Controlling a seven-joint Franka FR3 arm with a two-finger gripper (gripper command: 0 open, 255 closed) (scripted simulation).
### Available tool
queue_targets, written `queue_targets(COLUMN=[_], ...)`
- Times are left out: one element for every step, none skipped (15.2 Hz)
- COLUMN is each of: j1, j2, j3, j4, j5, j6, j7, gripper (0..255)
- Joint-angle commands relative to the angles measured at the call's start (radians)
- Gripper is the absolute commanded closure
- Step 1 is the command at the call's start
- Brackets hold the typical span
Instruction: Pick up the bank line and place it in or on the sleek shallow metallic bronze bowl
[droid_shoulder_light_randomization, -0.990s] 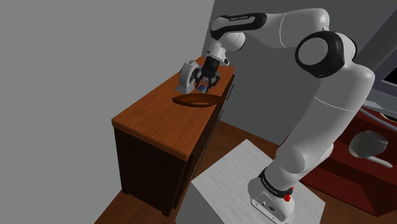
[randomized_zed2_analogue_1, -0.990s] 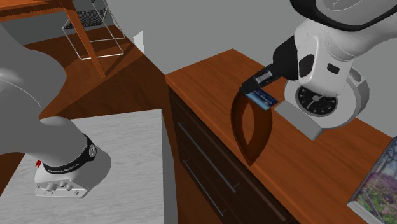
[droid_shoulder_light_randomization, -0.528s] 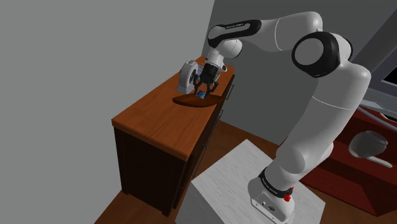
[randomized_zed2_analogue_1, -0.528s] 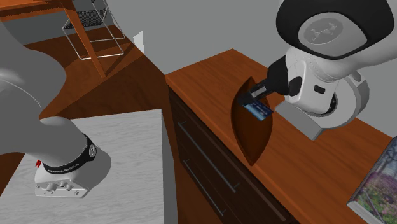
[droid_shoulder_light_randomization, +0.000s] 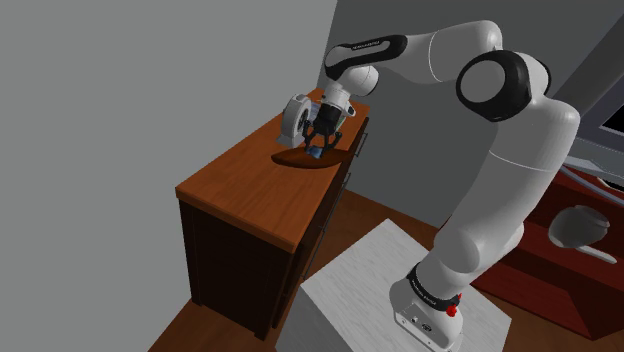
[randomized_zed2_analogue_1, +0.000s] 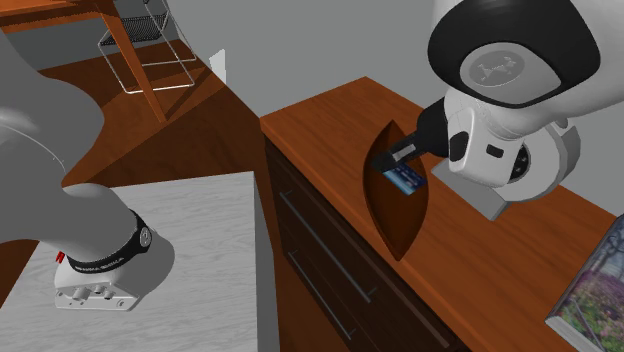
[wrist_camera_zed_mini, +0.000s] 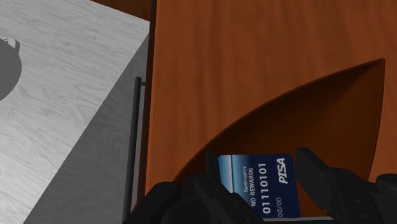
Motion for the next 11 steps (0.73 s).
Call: queue_targets(j1=[0.0, 0.0, 0.0, 0.0, 0.0, 0.0, 0.0, 0.0, -0.007, -0.014, -0.021], j2=[0.0, 0.0, 0.0, 0.0, 0.0, 0.0, 0.0, 0.0, 0.002, 0.006, 0.011], j3=[0.0, 0.0, 0.0, 0.0, 0.0, 0.0, 0.0, 0.0, -0.005, -0.009, -0.014], j4=[0.0, 0.0, 0.0, 0.0, 0.0, 0.0, 0.0, 0.0, 0.032, 0.067, 0.102], j5=[0.0, 0.0, 0.0, 0.0, 0.0, 0.0, 0.0, 0.0, -0.005, -0.011, -0.015], j6=[0.0, 0.0, 0.0, 0.0, 0.0, 0.0, 0.0, 0.0, -0.032, -0.064, -0.096], j7=[0.0, 0.0, 0.0, 0.0, 0.0, 0.0, 0.0, 0.0, 0.004, 0.007, 0.011], gripper=[255, 255, 0, 0, 0, 0, 0, 0, 0, 0, 0])
